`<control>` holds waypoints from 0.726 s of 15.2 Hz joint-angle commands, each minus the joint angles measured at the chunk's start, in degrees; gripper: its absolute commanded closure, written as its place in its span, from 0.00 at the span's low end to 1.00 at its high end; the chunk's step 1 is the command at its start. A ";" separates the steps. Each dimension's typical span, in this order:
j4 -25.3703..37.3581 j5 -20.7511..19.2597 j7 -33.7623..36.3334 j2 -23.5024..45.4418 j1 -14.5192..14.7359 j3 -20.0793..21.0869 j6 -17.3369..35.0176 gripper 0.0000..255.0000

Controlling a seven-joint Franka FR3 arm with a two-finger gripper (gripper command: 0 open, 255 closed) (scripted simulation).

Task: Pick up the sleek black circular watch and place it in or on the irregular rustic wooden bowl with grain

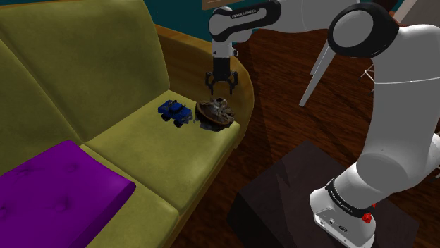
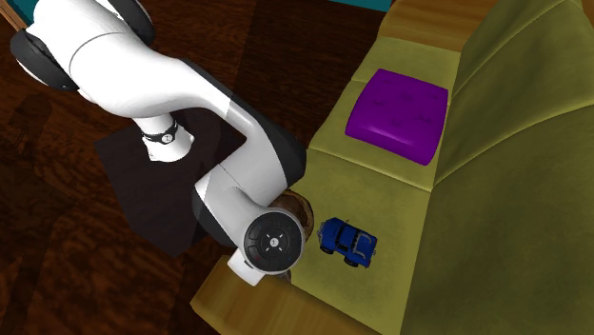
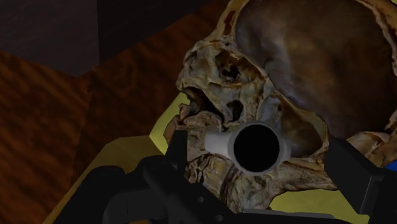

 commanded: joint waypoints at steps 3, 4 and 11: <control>0.00 0.00 0.00 0.00 0.00 0.00 0.00 0.00; 0.00 0.00 0.00 0.00 0.00 0.00 0.00 0.00; 10.40 -0.40 0.27 2.12 0.50 -0.16 -8.28 0.00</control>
